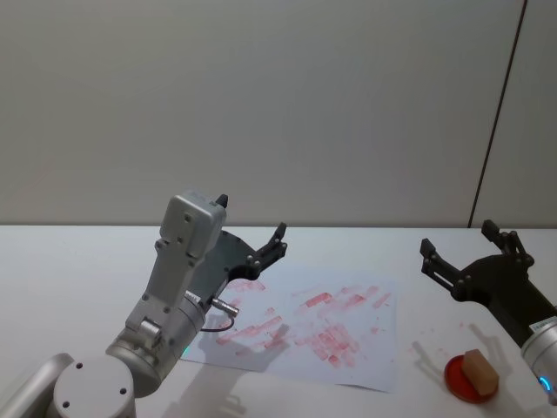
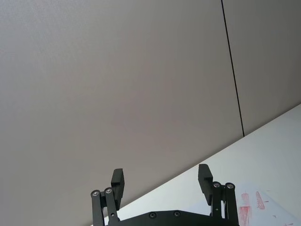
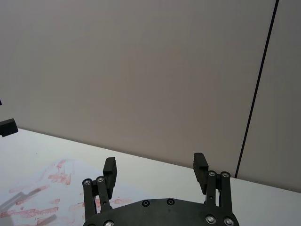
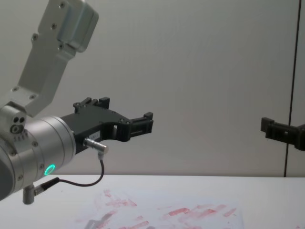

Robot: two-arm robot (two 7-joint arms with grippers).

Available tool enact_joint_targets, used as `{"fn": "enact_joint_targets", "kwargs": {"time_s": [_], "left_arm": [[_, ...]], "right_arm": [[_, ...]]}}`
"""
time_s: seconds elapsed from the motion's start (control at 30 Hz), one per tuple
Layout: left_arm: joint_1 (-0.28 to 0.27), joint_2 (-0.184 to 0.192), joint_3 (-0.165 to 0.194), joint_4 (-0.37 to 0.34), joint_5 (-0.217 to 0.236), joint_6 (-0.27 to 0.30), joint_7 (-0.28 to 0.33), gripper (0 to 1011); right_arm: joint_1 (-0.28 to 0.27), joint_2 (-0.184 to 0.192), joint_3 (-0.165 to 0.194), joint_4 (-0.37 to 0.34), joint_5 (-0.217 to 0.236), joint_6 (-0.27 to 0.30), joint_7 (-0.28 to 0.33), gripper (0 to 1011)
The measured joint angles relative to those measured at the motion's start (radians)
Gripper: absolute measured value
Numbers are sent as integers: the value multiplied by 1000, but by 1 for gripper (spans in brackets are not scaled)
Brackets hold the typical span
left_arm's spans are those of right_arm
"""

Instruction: Use the one hand to pick up the stamp and affix it onto the A4 paper.

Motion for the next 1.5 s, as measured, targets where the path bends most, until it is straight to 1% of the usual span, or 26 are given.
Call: {"fn": "enact_joint_targets", "kwargs": {"time_s": [1.07, 1.27, 1.5], "left_arm": [[0, 0, 0, 0, 0, 0, 0, 1002], [0, 0, 0, 0, 0, 0, 0, 1002], [0, 0, 0, 0, 0, 0, 0, 1003]], "right_arm": [[-1, 0, 1, -4, 4, 3, 1, 1001], [-26, 18, 10, -37, 24, 20, -2, 1001], [-92, 67, 33, -97, 67, 56, -23, 1001]]}}
